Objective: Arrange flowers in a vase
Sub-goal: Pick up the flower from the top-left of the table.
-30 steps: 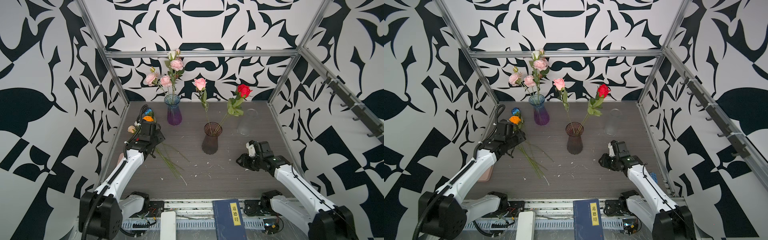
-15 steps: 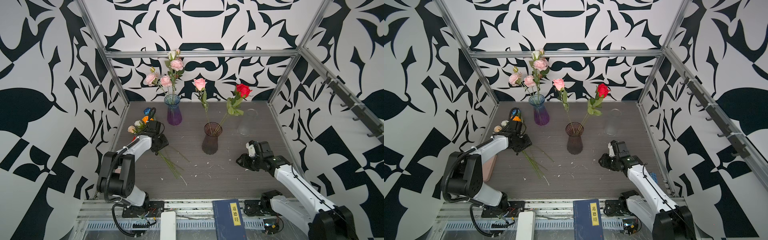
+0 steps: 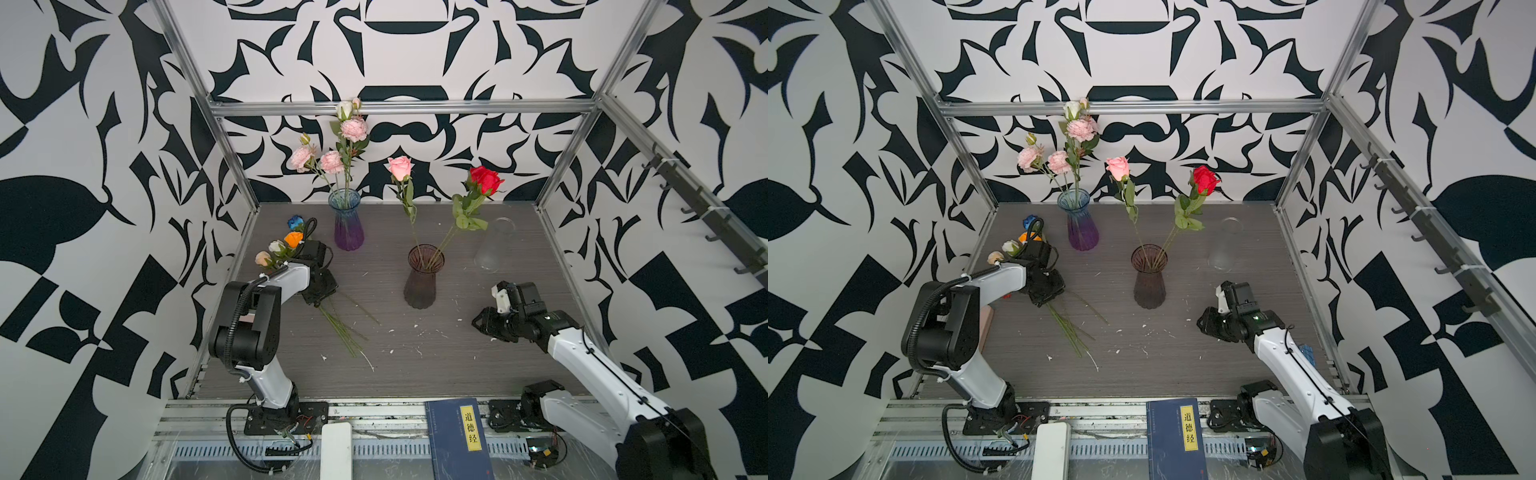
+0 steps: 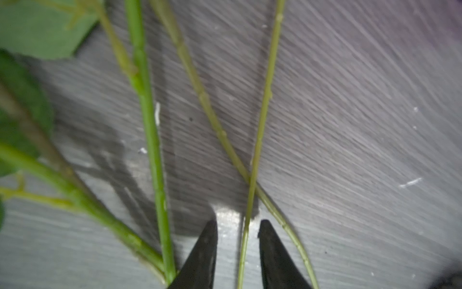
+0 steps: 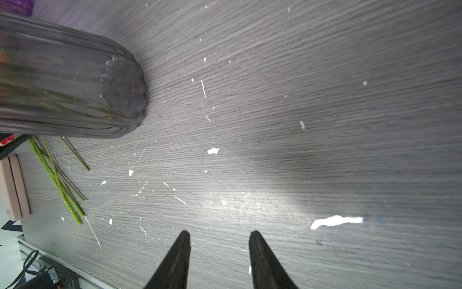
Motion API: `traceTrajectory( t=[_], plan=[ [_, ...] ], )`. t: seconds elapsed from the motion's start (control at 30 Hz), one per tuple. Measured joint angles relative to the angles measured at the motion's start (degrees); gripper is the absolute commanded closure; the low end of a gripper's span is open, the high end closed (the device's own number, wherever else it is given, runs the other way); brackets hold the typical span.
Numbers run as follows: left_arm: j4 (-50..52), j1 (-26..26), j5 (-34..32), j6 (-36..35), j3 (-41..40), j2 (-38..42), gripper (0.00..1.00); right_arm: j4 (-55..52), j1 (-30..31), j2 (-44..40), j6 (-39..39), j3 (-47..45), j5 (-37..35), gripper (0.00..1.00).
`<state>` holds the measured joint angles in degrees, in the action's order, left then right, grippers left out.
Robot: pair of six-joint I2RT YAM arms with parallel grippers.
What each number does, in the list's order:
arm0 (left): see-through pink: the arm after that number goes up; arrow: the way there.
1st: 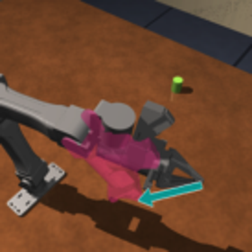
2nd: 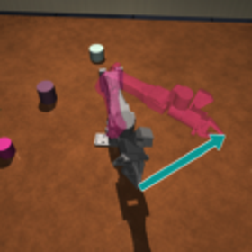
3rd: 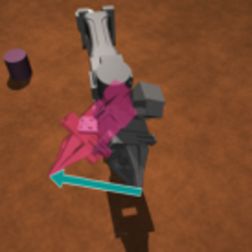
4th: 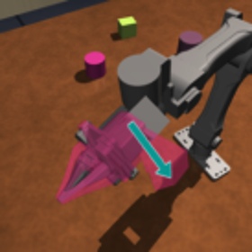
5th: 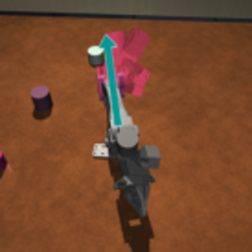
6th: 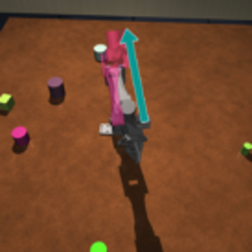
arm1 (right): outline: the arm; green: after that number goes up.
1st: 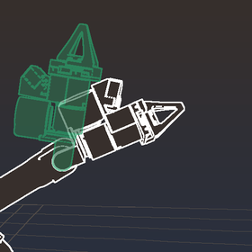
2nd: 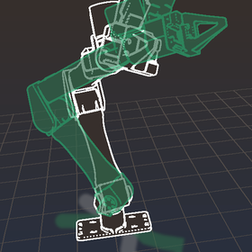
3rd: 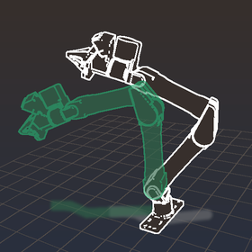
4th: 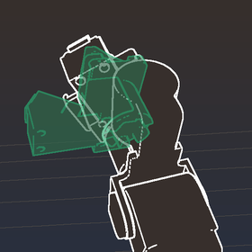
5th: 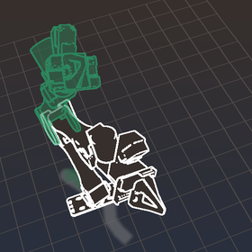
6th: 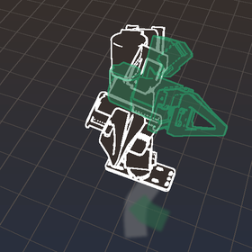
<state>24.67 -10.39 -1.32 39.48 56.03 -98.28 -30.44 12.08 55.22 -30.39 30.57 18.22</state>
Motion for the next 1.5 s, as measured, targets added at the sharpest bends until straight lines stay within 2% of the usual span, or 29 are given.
traceTrajectory(
  t=[0.17,0.37,0.47,0.7,0.9,1.0,1.13,1.3,1.5],
  plan=[
    [0.2,0.0,-0.3,-0.5,0.5,-0.7,1.00,0.0,0.0,0.0,0.0,0.0,0.0,0.57],
    [0.0,0.0,-0.2,0.3,0.0,0.1,1.00,0.0,0.0,0.0,0.0,0.0,0.0,0.57],
    [0.3,0.0,-0.2,1.9,-1.6,3.7,1.00,0.1,0.0,0.0,0.0,0.0,0.0,0.57],
    [0.9,0.0,-4.4,6.0,-2.3,22.2,1.00,0.1,0.0,0.0,0.0,0.0,0.0,0.57],
    [0.3,-1.8,-11.1,8.7,-1.0,38.0,1.00,0.1,0.0,0.0,0.0,0.0,0.0,0.57],
    [-3.6,-6.8,-15.6,8.7,-0.9,44.2,1.00,0.1,0.0,0.0,0.0,0.0,0.0,0.57],
    [-13.8,-20.0,-22.8,2.8,0.4,46.6,1.00,0.1,0.0,0.0,0.0,0.0,0.0,0.57],
    [-28.6,-33.3,-24.7,-10.9,7.9,38.3,1.00,0.1,0.0,0.0,0.0,0.0,0.0,0.57],
    [-44.8,-43.0,-25.1,-28.8,13.9,25.7,1.00,0.1,0.0,-0.2,0.0,0.0,0.0,0.57]
  ],
)
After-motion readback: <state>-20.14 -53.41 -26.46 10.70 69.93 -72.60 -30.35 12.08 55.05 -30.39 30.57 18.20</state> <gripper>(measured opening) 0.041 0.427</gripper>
